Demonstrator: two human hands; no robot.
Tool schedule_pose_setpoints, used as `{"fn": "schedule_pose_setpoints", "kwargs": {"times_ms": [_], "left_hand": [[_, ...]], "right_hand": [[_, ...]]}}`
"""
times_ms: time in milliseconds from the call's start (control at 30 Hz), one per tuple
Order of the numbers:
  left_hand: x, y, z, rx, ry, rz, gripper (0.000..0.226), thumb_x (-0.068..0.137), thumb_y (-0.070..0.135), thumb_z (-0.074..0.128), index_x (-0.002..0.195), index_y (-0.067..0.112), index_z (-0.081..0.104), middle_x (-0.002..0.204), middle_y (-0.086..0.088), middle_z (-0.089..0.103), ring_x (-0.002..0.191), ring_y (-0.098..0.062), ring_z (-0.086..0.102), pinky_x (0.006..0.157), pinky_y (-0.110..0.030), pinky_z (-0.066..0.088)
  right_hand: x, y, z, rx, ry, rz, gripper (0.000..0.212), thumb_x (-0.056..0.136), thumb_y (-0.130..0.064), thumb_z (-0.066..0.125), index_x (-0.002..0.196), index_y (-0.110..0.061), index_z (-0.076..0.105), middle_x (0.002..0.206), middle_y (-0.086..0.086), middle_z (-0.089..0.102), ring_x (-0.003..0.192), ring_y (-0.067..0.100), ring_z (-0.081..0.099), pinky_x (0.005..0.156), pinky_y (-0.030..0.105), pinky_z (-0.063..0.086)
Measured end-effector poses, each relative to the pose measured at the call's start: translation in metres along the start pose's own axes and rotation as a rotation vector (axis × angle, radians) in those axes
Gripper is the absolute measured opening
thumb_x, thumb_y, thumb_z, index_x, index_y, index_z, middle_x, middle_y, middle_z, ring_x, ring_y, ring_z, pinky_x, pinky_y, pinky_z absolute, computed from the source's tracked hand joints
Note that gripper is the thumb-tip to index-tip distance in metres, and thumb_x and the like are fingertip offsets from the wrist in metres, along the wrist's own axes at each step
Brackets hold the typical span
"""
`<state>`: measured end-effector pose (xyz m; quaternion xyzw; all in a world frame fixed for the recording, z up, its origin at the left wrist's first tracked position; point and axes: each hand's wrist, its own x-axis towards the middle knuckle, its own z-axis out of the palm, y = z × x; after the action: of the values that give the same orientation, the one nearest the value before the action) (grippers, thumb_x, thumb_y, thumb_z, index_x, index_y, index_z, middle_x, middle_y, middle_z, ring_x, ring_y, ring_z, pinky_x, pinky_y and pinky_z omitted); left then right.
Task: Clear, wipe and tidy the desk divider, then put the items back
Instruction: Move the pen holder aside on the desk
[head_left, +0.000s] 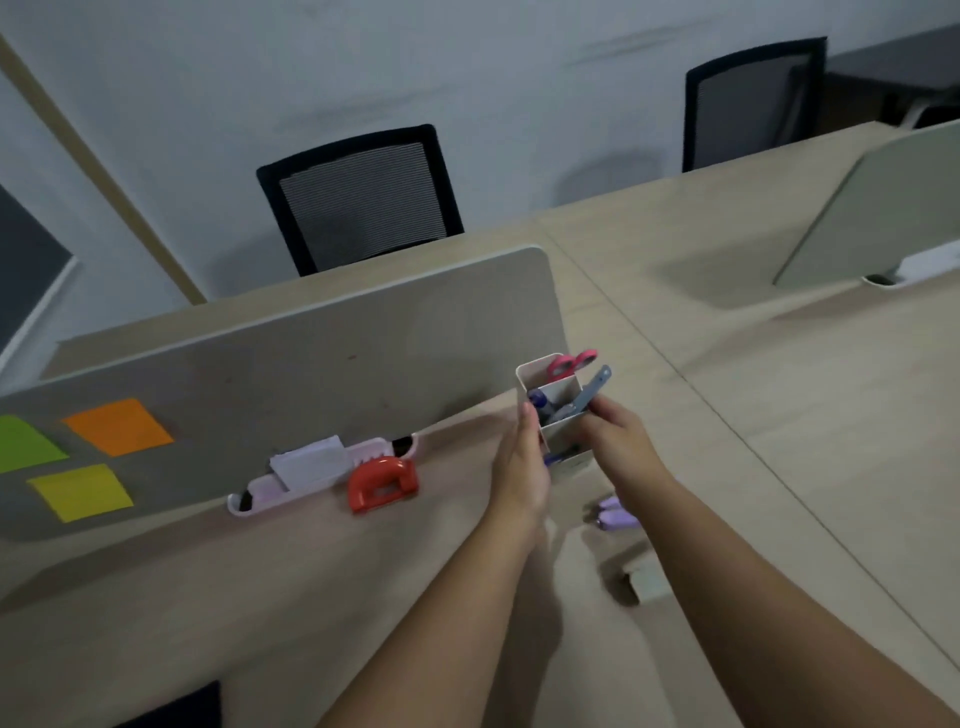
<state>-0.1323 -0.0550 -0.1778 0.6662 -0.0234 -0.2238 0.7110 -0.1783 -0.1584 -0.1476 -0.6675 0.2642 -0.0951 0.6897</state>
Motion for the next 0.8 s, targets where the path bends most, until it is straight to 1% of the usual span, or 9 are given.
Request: {"fn": "schedule_pose_setpoints", "kwargs": {"times_ms": [67, 200, 300, 433, 533, 600, 667, 733, 800], "left_hand": [[-0.008, -0.003, 0.034, 0.047, -0.09, -0.007, 0.08, 0.074, 0.084, 0.041, 0.124, 0.027, 0.064, 0.13, -0.004, 0.066, 0.124, -0.025, 0.058, 0.11, -0.05, 0.041], [-0.028, -0.017, 0.103, 0.038, -0.296, -0.139, 0.072, 0.066, 0.09, 0.045, 0.118, 0.043, 0.063, 0.128, 0.006, 0.065, 0.12, -0.023, 0.06, 0.094, -0.055, 0.053], [-0.037, -0.042, 0.137, 0.075, -0.382, -0.137, 0.087, 0.064, 0.095, 0.039, 0.127, 0.038, 0.059, 0.136, -0.001, 0.061, 0.128, -0.024, 0.054, 0.11, -0.051, 0.042], [-0.046, -0.059, 0.158, 0.08, -0.43, -0.13, 0.069, 0.062, 0.094, 0.042, 0.111, 0.051, 0.065, 0.129, 0.008, 0.066, 0.125, -0.014, 0.056, 0.114, -0.045, 0.037], [-0.046, -0.074, 0.163, 0.054, -0.421, -0.149, 0.068, 0.061, 0.094, 0.044, 0.111, 0.052, 0.064, 0.133, 0.009, 0.063, 0.128, -0.012, 0.054, 0.115, -0.045, 0.035], [-0.045, -0.083, 0.163, 0.065, -0.404, -0.157, 0.075, 0.059, 0.097, 0.043, 0.119, 0.054, 0.058, 0.141, 0.013, 0.056, 0.135, -0.01, 0.046, 0.118, -0.045, 0.03], [-0.045, -0.085, 0.161, 0.073, -0.396, -0.173, 0.091, 0.056, 0.098, 0.043, 0.13, 0.047, 0.054, 0.146, 0.013, 0.051, 0.138, -0.01, 0.042, 0.12, -0.045, 0.027], [-0.049, -0.08, 0.157, 0.075, -0.387, -0.169, 0.099, 0.053, 0.099, 0.043, 0.134, 0.042, 0.052, 0.144, 0.013, 0.051, 0.138, -0.01, 0.042, 0.12, -0.043, 0.026], [-0.054, -0.072, 0.149, 0.078, -0.358, -0.152, 0.111, 0.049, 0.1, 0.042, 0.139, 0.036, 0.049, 0.142, 0.012, 0.05, 0.137, -0.01, 0.041, 0.121, -0.042, 0.026]], "right_hand": [[-0.011, -0.007, -0.036, 0.01, 0.072, -0.008, 0.026, 0.076, -0.002, 0.049, 0.088, -0.011, 0.07, 0.082, 0.012, 0.07, 0.073, 0.02, 0.064, 0.072, 0.038, 0.054], [-0.032, -0.006, -0.109, 0.015, 0.238, 0.003, 0.018, 0.087, -0.01, 0.05, 0.086, -0.011, 0.067, 0.078, 0.006, 0.063, 0.07, 0.015, 0.055, 0.065, 0.027, 0.043], [-0.041, 0.007, -0.147, -0.008, 0.308, 0.049, 0.019, 0.092, -0.014, 0.048, 0.093, -0.008, 0.066, 0.082, 0.006, 0.061, 0.072, 0.013, 0.052, 0.062, 0.025, 0.041], [-0.048, 0.029, -0.174, -0.021, 0.343, 0.108, 0.024, 0.092, -0.014, 0.046, 0.099, -0.001, 0.065, 0.087, 0.007, 0.062, 0.076, 0.013, 0.053, 0.063, 0.026, 0.042], [-0.047, 0.041, -0.183, -0.021, 0.339, 0.142, 0.025, 0.091, -0.014, 0.046, 0.1, -0.002, 0.066, 0.095, 0.012, 0.065, 0.081, 0.014, 0.056, 0.067, 0.026, 0.044], [-0.045, 0.045, -0.184, -0.002, 0.326, 0.138, 0.023, 0.09, -0.011, 0.046, 0.098, -0.003, 0.067, 0.093, 0.011, 0.065, 0.08, 0.014, 0.057, 0.067, 0.024, 0.043], [-0.044, 0.046, -0.185, 0.005, 0.323, 0.126, 0.024, 0.089, -0.009, 0.046, 0.099, -0.002, 0.067, 0.092, 0.011, 0.064, 0.078, 0.012, 0.056, 0.067, 0.023, 0.043], [-0.043, 0.048, -0.184, 0.011, 0.323, 0.119, 0.025, 0.088, -0.009, 0.047, 0.103, -0.004, 0.066, 0.097, 0.014, 0.064, 0.08, 0.011, 0.057, 0.068, 0.024, 0.045], [-0.042, 0.05, -0.183, 0.027, 0.385, 0.084, 0.034, 0.084, -0.014, 0.052, 0.116, -0.014, 0.063, 0.116, 0.014, 0.064, 0.097, 0.018, 0.061, 0.078, 0.03, 0.049]]}}
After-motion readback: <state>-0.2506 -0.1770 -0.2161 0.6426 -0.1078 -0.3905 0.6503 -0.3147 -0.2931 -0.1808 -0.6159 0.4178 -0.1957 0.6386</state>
